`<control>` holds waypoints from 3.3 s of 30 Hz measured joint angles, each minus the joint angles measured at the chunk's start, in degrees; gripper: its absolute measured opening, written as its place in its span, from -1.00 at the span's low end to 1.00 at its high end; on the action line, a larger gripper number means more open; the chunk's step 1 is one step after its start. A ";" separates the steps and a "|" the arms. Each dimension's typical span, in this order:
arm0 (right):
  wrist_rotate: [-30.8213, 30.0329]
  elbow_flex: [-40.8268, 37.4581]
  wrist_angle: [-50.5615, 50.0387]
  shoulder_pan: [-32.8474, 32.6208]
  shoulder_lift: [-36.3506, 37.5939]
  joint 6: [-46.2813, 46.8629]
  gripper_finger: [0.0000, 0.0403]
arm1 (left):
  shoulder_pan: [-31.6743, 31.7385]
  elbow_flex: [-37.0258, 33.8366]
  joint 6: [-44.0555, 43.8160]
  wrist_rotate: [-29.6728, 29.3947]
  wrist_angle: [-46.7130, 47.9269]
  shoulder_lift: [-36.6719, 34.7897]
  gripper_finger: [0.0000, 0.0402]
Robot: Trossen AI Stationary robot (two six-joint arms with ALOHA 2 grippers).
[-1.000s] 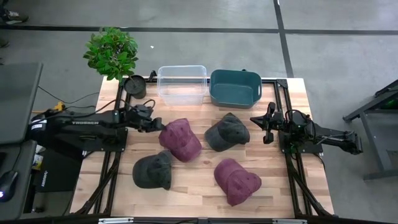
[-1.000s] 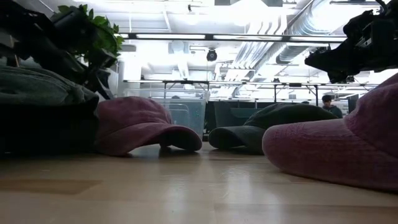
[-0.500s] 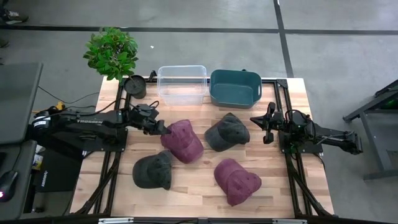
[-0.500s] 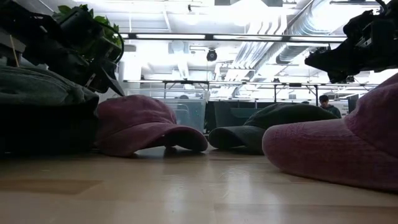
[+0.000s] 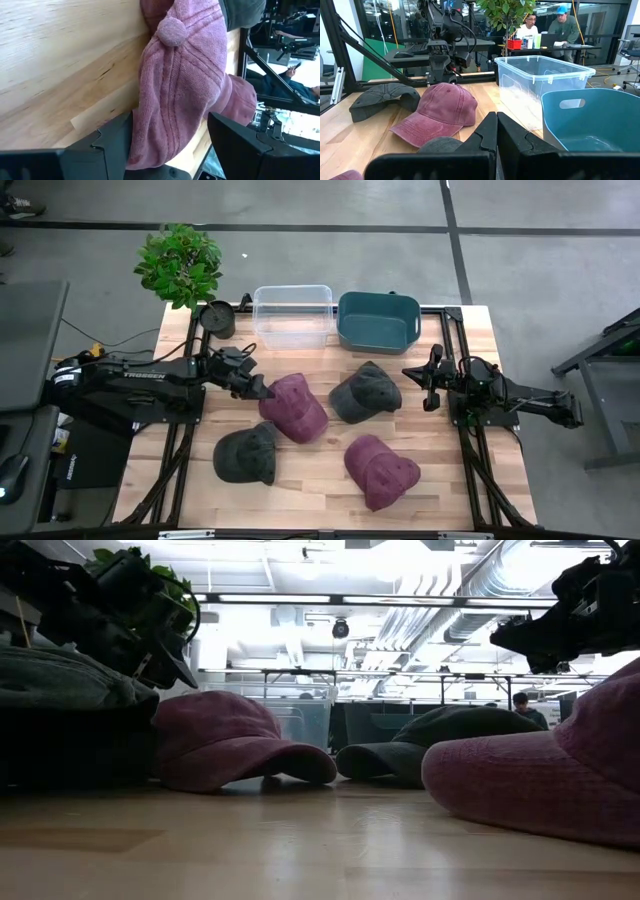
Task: Pick & Place hat
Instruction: Put the top red cap into the transparent bin
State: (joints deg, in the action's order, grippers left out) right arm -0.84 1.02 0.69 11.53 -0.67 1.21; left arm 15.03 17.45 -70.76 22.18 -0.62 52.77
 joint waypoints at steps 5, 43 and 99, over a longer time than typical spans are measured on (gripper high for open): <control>0.00 -0.02 0.00 -0.02 -0.02 0.02 -1.00 | 0.00 -0.02 -0.95 2.41 -4.49 0.00 0.20; 0.01 -0.01 0.00 -0.02 -0.01 0.02 -1.00 | -0.02 -0.04 -2.69 6.95 -13.38 0.00 -1.00; 0.02 -0.02 0.00 -0.02 -0.02 0.02 -1.00 | -0.02 37.09 21.23 -20.55 2.65 -0.02 -1.00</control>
State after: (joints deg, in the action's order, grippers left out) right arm -0.82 0.99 0.69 11.51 -0.69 1.23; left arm 15.00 54.54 -49.53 1.63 2.03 52.75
